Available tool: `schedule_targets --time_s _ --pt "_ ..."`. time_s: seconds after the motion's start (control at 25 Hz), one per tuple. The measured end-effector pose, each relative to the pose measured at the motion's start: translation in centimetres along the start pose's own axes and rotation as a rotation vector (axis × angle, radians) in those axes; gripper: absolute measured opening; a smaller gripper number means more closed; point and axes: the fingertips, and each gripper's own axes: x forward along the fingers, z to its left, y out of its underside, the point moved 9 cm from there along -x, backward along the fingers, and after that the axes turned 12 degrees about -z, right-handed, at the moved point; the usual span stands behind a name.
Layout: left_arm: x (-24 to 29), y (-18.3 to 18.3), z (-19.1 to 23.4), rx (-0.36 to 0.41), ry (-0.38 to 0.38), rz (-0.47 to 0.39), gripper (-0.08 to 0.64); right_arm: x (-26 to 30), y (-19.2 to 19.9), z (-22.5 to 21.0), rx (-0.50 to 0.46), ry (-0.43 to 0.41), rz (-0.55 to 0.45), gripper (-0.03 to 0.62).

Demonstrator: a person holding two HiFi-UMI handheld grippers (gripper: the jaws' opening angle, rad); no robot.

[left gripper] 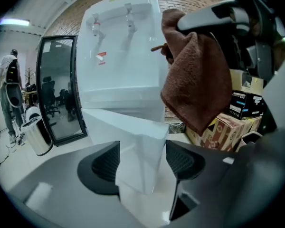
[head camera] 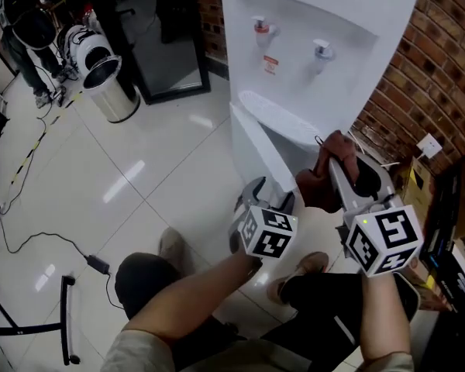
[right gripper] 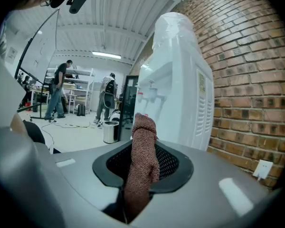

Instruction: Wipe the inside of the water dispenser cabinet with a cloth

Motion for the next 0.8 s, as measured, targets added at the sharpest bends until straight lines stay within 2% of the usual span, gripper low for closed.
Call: schedule_targets --time_s 0.4,0.8 --pt "-5.8 2.9 4.5 0.002 -0.044 -0.006 0.217 3.7 -0.9 5.2 -0.072 -0.128 -0.057 0.112" --pt "-8.7 4.2 8.2 -0.021 -0.087 0.014 0.170 8.0 -1.4 8.9 -0.116 -0.208 -0.091 0.112"
